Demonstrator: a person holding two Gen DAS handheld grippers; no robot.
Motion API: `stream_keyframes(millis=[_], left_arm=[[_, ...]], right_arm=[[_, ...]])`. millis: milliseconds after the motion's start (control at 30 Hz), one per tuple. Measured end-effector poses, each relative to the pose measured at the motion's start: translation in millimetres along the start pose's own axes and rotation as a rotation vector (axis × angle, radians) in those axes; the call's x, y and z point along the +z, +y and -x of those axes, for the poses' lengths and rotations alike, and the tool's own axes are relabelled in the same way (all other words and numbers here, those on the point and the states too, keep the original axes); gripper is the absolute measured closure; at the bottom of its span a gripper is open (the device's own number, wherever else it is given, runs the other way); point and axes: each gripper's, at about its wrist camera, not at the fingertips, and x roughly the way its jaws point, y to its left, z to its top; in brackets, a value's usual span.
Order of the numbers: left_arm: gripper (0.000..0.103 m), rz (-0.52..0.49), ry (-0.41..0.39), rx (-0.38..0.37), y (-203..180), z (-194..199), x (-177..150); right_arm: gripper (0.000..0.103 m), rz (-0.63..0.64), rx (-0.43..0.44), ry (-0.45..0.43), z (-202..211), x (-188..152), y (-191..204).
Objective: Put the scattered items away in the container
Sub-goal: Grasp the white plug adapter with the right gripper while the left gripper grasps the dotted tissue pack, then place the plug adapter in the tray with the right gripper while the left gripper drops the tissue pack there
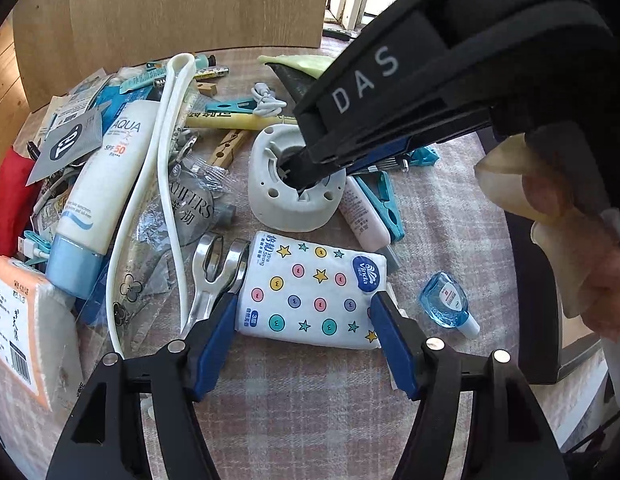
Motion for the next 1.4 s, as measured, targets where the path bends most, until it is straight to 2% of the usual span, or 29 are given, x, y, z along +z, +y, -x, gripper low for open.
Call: stream_keyframes(millis=[100,233,333,400,500,667,800,833,1167,1267,1300,1400], left_arm=[[0.058,0.027,-0.014,-0.002,7.9,6.9,-1.3],[0.064,0.050,-0.021,-0.004,15.6,10.9,-3.8],[0.049,0.028,-0.016,0.003,8.0,11.1,-4.9],[0.035,-0.007,-0.018,0.027,-4.3,11.0,-5.5],[0.027,-0.067,0.004,0.054,-22.1,3.6,-3.8],[0.030,-0.112,0.019,0.118,-32.9,-11.2,-3.8],[0.032,-0.094,0.004,0.109,-31.1,-9.6,-7.1],[0.032,-0.087,0.001,0.103,-23.9,-3.9,-16.9],[0.032,-0.014,-0.071,0.064,-3.7,45.4,-28.6],[0.032,-0.005,-0.097,0.041,-22.5,54.2,-21.1],[0.032,-0.012,-0.103,0.033,-27.0,54.6,-5.8],[0.032,-0.036,-0.120,-0.009,-52.4,64.9,1.8]], right_arm=[[0.081,-0.012,0.008,-0.014,2.7,-0.4,-0.2],[0.082,-0.036,0.023,-0.009,3.3,0.2,-4.1],[0.082,-0.038,0.019,-0.012,1.9,1.1,-4.9],[0.082,-0.032,0.013,-0.009,1.8,1.9,-3.5],[0.082,-0.023,0.004,-0.006,1.6,2.6,-0.6],[0.083,-0.008,-0.007,-0.008,1.2,2.5,2.7],[0.083,-0.022,-0.003,-0.018,2.8,2.6,0.6],[0.083,-0.029,0.002,-0.022,4.2,2.2,0.0],[0.083,-0.058,0.069,-0.103,46.4,-13.6,-3.9],[0.083,-0.078,0.080,-0.143,67.2,-19.8,-17.6],[0.083,-0.084,0.078,-0.159,82.4,-27.4,-24.1],[0.083,-0.104,0.049,-0.212,112.2,-44.2,-47.6]])
